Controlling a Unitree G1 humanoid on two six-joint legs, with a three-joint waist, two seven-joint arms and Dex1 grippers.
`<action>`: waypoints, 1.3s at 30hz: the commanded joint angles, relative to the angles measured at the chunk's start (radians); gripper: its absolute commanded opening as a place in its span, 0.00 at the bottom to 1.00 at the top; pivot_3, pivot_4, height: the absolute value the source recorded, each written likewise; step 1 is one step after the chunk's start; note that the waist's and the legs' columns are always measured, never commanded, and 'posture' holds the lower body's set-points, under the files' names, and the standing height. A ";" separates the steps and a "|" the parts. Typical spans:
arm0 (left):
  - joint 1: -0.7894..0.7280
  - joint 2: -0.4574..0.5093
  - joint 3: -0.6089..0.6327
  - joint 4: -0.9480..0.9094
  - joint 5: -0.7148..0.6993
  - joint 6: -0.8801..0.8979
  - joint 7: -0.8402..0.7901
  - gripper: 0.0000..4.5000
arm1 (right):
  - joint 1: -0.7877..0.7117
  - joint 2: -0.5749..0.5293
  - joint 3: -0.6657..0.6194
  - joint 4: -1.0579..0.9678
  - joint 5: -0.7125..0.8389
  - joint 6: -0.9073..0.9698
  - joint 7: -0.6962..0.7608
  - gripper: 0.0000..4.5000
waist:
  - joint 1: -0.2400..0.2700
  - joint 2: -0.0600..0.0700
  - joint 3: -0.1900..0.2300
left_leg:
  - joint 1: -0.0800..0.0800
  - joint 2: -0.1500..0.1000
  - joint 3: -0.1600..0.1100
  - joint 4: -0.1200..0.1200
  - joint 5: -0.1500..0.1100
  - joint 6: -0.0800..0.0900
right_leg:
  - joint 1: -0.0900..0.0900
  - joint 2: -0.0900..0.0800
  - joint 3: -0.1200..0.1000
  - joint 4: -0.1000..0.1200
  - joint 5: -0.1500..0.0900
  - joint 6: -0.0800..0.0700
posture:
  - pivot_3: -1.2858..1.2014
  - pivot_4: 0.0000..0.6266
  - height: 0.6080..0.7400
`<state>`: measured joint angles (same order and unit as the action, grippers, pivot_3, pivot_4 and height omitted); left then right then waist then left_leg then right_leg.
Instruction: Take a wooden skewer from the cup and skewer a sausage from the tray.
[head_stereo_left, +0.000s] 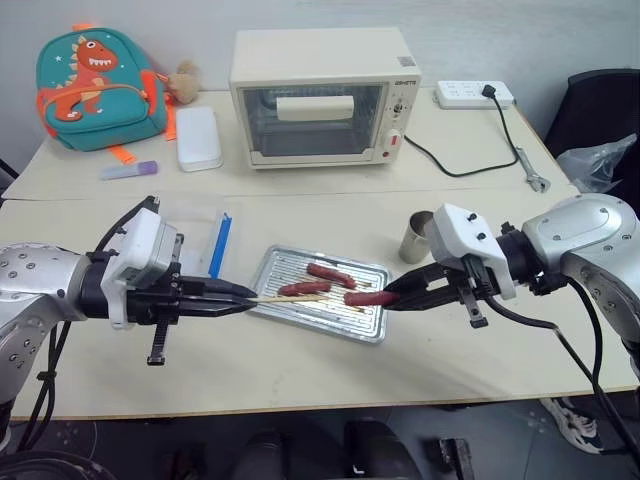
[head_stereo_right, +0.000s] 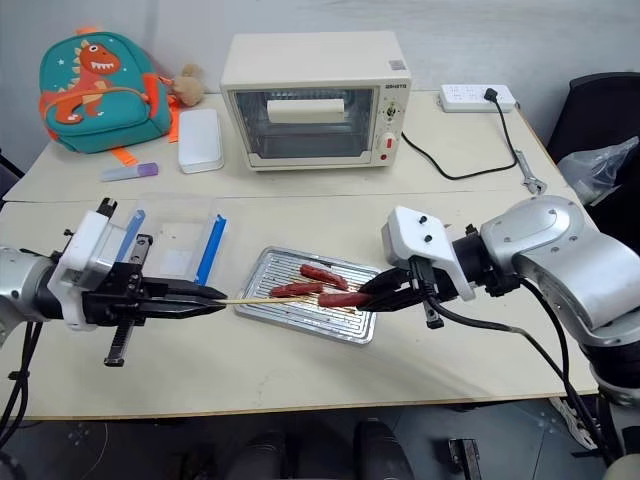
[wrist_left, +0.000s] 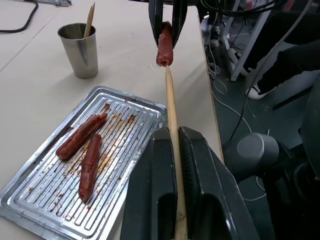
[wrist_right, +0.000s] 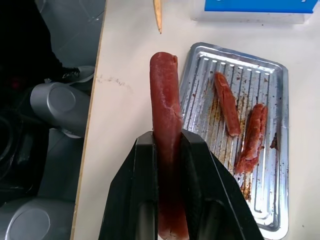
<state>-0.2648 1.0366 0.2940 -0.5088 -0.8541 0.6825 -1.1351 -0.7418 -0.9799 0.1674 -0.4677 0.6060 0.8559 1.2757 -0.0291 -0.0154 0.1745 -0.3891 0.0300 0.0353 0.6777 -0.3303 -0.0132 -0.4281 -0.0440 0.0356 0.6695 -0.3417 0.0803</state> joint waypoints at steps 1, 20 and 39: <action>-0.021 -0.005 -0.006 -0.026 -0.015 -0.005 0.010 0.00 | -0.032 0.006 -0.022 -0.016 0.024 0.017 -0.011 0.12 | 0.000 0.000 0.000 | 0.000 0.000 0.000 0.000 0.000 0.000 | 0.000 0.000 0.000 0.000 0.000 0.000 | 0.52 0.24 1.00; -0.052 0.000 -0.040 0.024 0.024 -0.038 -0.011 0.00 | -0.012 -0.005 -0.032 -0.045 0.052 0.031 -0.033 0.12 | 0.000 0.000 0.000 | 0.000 0.000 0.000 0.000 0.000 0.000 | 0.000 0.000 0.000 0.000 0.000 0.000 | 0.52 0.24 1.00; -0.067 -0.006 -0.053 0.019 0.028 -0.039 -0.016 0.00 | -0.020 0.003 -0.037 -0.031 0.062 0.032 -0.047 0.12 | 0.000 0.000 0.000 | 0.000 0.000 0.000 0.001 0.000 0.000 | 0.000 0.000 0.000 0.000 0.000 0.000 | 0.52 0.24 1.00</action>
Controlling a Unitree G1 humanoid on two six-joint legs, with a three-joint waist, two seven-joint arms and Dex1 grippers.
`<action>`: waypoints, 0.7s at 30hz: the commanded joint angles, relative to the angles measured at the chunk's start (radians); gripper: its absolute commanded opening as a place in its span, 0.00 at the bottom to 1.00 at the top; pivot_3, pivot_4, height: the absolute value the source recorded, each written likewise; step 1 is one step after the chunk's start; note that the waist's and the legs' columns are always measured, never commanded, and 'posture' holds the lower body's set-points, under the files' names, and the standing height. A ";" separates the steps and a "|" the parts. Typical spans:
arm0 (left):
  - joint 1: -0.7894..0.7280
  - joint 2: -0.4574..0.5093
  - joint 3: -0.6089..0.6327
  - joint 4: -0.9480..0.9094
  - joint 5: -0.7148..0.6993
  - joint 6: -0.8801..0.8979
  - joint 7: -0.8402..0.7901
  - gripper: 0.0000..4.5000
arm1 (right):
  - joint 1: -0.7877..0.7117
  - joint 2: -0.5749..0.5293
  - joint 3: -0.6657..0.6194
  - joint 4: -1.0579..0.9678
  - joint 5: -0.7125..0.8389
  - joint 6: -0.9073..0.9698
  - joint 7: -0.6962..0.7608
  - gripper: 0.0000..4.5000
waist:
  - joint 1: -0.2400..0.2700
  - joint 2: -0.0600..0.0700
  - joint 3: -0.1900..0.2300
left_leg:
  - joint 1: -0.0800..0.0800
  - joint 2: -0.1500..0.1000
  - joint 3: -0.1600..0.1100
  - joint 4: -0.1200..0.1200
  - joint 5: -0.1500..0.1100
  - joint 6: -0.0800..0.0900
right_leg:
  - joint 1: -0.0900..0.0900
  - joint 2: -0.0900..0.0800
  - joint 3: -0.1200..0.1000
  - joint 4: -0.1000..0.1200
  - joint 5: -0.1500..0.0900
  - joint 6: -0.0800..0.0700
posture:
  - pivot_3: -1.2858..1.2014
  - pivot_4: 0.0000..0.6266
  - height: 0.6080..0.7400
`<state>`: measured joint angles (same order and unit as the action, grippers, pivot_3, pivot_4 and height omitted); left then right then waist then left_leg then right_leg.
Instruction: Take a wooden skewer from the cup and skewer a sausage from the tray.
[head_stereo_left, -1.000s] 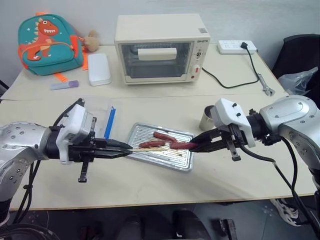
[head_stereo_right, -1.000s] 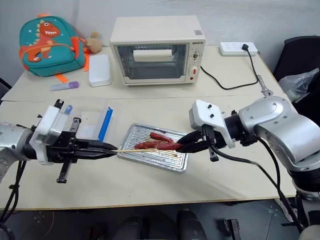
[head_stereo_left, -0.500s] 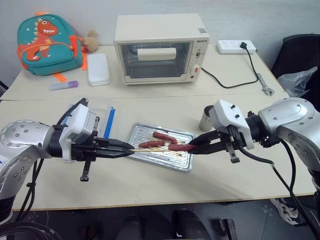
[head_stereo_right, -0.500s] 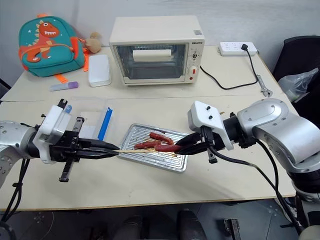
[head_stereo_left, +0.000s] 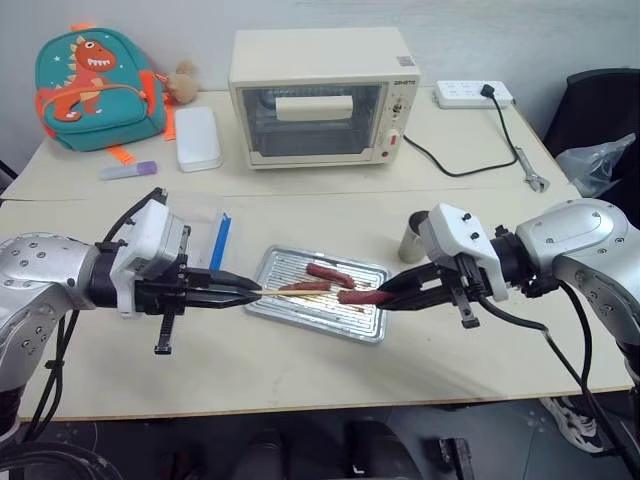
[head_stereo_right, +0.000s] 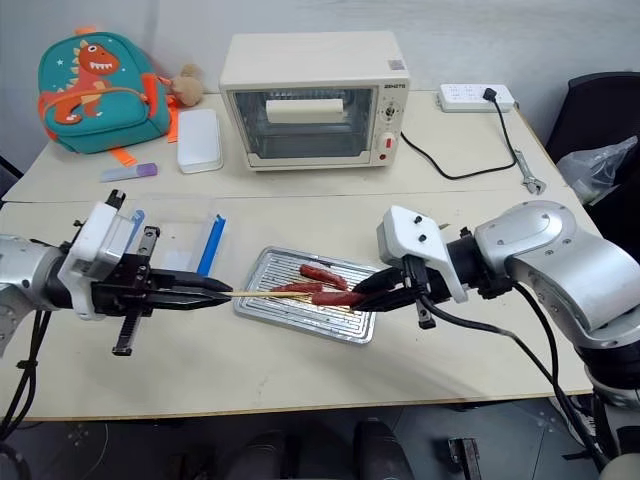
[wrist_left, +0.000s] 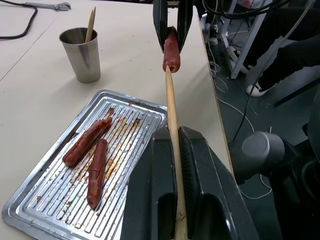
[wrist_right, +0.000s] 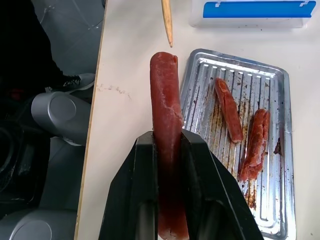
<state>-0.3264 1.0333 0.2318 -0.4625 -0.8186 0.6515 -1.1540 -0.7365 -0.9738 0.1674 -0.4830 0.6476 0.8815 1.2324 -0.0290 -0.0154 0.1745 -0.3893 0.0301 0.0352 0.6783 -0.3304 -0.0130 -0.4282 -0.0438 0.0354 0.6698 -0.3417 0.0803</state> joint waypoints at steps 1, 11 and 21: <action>-0.004 -0.003 0.008 -0.028 -0.008 -0.008 0.004 0.00 | -0.027 -0.003 -0.037 -0.016 0.022 0.008 -0.005 0.12 | 0.000 0.000 0.000 | 0.000 0.000 0.000 0.000 0.000 0.000 | 0.000 0.000 0.000 0.000 0.000 0.000 | 0.52 0.24 1.00; -0.006 -0.013 -0.004 -0.020 0.003 -0.017 0.004 0.00 | -0.040 -0.002 -0.048 -0.028 0.055 0.031 -0.015 0.12 | 0.000 0.000 0.000 | 0.000 0.000 0.000 0.000 0.000 0.000 | 0.000 0.000 0.000 0.000 0.000 0.000 | 0.52 0.24 1.00; -0.035 -0.032 -0.045 -0.019 0.011 -0.030 0.003 0.00 | -0.047 0.000 -0.049 -0.043 0.077 0.038 -0.021 0.12 | 0.000 0.000 0.000 | 0.000 0.000 0.000 0.000 0.000 0.000 | 0.000 0.000 0.000 0.000 0.000 0.000 | 0.52 0.24 1.00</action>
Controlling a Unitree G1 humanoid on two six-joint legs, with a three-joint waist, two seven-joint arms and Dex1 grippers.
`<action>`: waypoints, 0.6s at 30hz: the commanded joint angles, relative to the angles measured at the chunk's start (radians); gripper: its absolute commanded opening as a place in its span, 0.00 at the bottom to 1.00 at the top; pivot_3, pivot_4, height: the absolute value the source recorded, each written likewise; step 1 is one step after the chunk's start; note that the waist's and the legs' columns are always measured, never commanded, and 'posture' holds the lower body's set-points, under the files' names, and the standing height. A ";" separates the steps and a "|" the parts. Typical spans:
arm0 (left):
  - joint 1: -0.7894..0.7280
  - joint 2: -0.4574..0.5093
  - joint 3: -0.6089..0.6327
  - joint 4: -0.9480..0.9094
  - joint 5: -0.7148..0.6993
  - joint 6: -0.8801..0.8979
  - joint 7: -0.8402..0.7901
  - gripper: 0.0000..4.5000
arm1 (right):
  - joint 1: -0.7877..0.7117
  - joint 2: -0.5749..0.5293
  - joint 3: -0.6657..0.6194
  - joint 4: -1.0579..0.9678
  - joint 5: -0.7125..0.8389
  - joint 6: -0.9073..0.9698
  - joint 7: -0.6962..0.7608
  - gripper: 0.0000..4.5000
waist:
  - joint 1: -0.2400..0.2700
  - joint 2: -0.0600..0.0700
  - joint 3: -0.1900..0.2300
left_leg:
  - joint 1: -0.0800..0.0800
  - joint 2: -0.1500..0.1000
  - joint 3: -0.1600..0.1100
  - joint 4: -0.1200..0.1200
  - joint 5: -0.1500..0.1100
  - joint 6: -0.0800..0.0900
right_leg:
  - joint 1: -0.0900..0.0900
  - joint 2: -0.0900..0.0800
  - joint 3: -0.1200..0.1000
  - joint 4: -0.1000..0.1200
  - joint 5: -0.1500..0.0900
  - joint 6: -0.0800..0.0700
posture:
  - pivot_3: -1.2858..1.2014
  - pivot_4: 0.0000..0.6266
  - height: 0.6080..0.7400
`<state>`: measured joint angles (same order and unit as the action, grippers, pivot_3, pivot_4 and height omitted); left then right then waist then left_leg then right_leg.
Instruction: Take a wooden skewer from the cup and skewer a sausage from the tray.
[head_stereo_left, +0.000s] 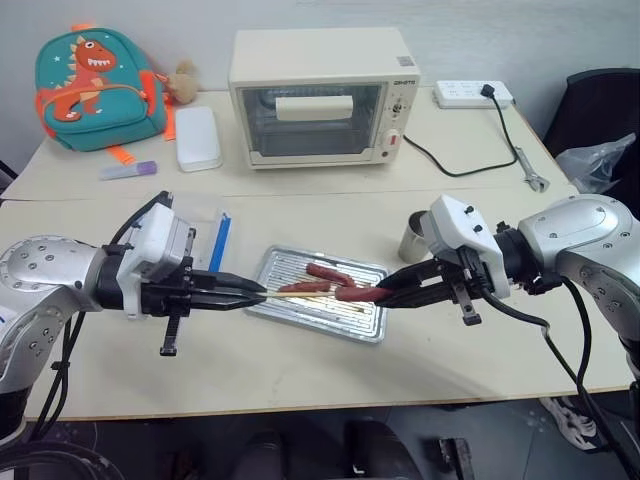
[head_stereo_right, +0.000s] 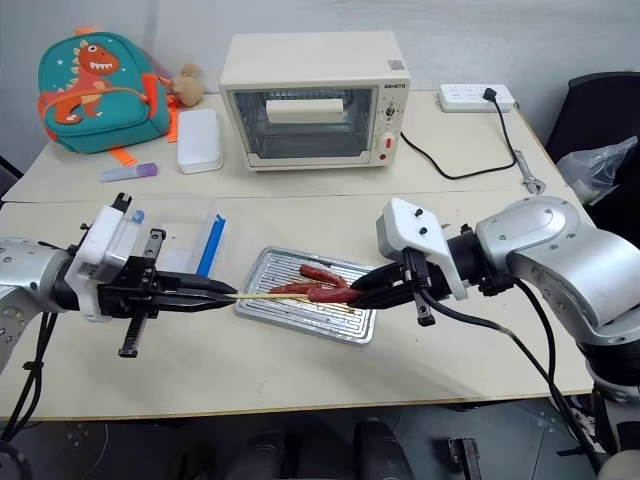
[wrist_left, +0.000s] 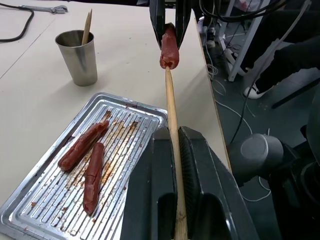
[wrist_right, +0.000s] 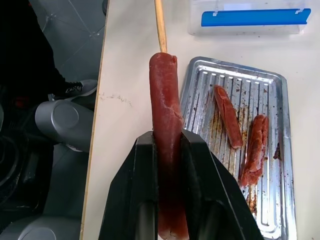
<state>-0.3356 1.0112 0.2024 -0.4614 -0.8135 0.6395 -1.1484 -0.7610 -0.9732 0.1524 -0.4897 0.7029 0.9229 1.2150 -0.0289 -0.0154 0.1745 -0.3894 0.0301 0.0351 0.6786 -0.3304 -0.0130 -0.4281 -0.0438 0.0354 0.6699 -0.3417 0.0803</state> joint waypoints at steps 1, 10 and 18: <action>-0.034 -0.013 -0.022 -0.020 0.006 -0.017 -0.003 0.00 | -0.023 0.000 -0.032 -0.037 0.021 -0.004 -0.004 0.12 | 0.000 0.000 0.000 | 0.000 0.000 0.000 0.000 0.000 0.000 | 0.000 0.000 0.000 0.000 0.000 0.000 | 0.52 0.24 1.00; -0.103 -0.048 -0.097 -0.003 0.034 -0.025 -0.014 0.00 | -0.032 0.020 0.001 -0.047 -0.009 -0.017 -0.021 0.12 | 0.000 0.000 0.000 | -0.001 0.000 0.000 0.001 0.000 0.000 | 0.000 0.000 0.000 0.001 0.000 0.000 | 0.52 0.24 1.00; -0.157 -0.118 -0.175 0.012 0.084 -0.037 -0.004 0.00 | -0.057 0.051 0.019 -0.053 -0.005 -0.001 -0.039 0.12 | 0.001 0.000 0.000 | -0.001 0.000 0.000 0.002 0.000 0.000 | 0.000 0.000 0.000 0.001 0.000 0.000 | 0.52 0.24 1.00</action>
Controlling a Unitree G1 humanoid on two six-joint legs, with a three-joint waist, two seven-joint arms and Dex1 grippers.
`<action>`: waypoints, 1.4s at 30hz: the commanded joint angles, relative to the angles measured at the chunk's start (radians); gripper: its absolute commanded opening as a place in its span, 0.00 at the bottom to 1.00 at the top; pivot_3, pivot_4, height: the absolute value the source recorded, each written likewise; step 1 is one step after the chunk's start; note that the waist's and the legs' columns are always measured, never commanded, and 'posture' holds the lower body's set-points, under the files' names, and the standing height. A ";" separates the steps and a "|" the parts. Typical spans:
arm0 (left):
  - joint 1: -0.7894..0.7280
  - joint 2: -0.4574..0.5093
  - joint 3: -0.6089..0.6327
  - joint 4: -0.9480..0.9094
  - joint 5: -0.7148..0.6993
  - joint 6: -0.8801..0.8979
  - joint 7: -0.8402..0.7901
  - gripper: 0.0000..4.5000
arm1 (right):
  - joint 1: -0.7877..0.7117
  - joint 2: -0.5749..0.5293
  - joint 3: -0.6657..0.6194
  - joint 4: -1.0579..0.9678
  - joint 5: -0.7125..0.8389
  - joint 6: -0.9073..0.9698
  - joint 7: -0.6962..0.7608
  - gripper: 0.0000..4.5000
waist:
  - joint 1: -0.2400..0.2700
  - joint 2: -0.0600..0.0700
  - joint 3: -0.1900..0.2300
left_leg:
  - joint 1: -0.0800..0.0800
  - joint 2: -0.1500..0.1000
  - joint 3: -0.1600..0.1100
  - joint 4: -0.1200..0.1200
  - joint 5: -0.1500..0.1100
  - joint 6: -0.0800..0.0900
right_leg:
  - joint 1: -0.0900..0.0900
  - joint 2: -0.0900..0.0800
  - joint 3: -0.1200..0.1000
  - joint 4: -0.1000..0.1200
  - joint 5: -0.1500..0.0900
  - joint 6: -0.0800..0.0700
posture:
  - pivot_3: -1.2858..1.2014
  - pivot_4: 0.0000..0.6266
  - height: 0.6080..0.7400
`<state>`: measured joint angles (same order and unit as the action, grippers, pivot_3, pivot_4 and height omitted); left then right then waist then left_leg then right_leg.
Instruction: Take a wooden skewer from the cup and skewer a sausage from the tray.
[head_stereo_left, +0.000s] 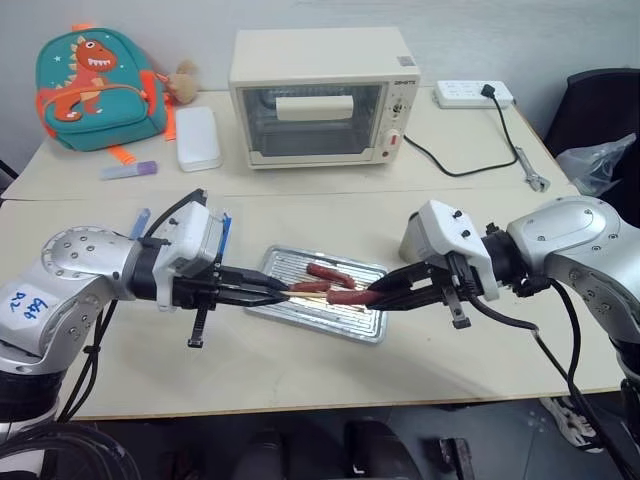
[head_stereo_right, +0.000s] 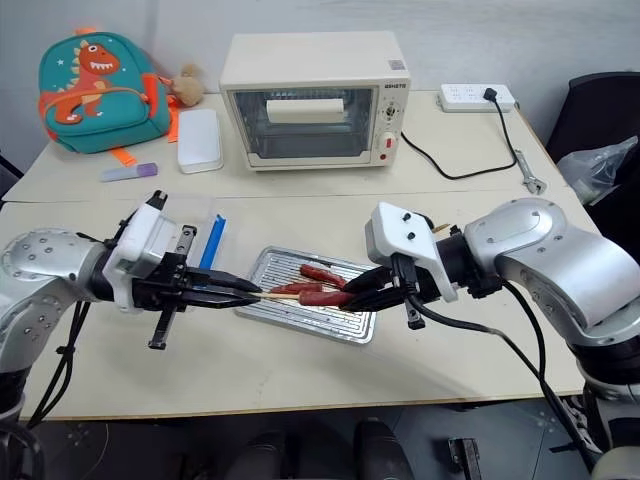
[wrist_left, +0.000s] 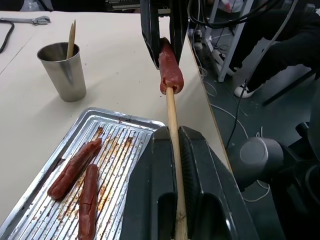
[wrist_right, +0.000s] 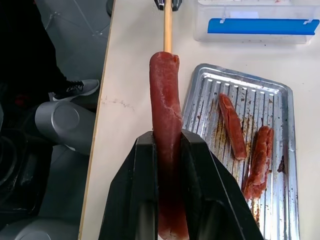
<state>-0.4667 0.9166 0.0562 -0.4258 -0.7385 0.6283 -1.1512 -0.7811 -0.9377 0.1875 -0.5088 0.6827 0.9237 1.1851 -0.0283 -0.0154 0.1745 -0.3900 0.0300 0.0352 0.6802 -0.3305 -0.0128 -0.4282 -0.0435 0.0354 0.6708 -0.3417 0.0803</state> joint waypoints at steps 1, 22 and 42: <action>-0.033 -0.036 -0.038 -0.021 0.017 -0.028 0.002 0.00 | -0.041 0.019 -0.015 -0.032 0.017 0.001 -0.010 0.12 | 0.000 0.000 0.000 | 0.000 0.000 0.000 0.000 0.000 0.000 | 0.000 0.000 0.000 0.000 0.000 0.000 | 0.52 0.24 1.00; 0.280 -0.037 0.298 -0.144 0.013 0.019 0.163 0.00 | -0.076 0.009 -0.094 0.103 -0.018 -0.044 -0.028 0.50 | -0.002 0.000 0.000 | 0.000 0.001 -0.001 0.000 0.000 0.000 | -0.001 0.000 0.000 0.000 0.000 0.000 | 0.52 0.24 1.00; 0.495 -0.387 0.583 -0.128 0.161 0.038 0.903 0.00 | -0.131 0.232 -0.159 0.134 0.066 0.048 -0.257 1.00 | 0.000 -0.001 -0.001 | 0.000 0.000 -0.001 0.002 -0.001 0.000 | 0.000 -0.001 0.000 0.002 0.000 0.000 | 0.52 0.24 1.00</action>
<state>0.0586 0.5094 0.6582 -0.5944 -0.6044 0.6982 -0.2500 -0.9047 -0.7145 0.0516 -0.3302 0.7200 0.9667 0.9379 -0.0279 -0.0162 0.1740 -0.3900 0.0300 0.0340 0.6818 -0.3317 -0.0131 -0.4278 -0.0446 0.0350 0.6722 -0.3416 0.0804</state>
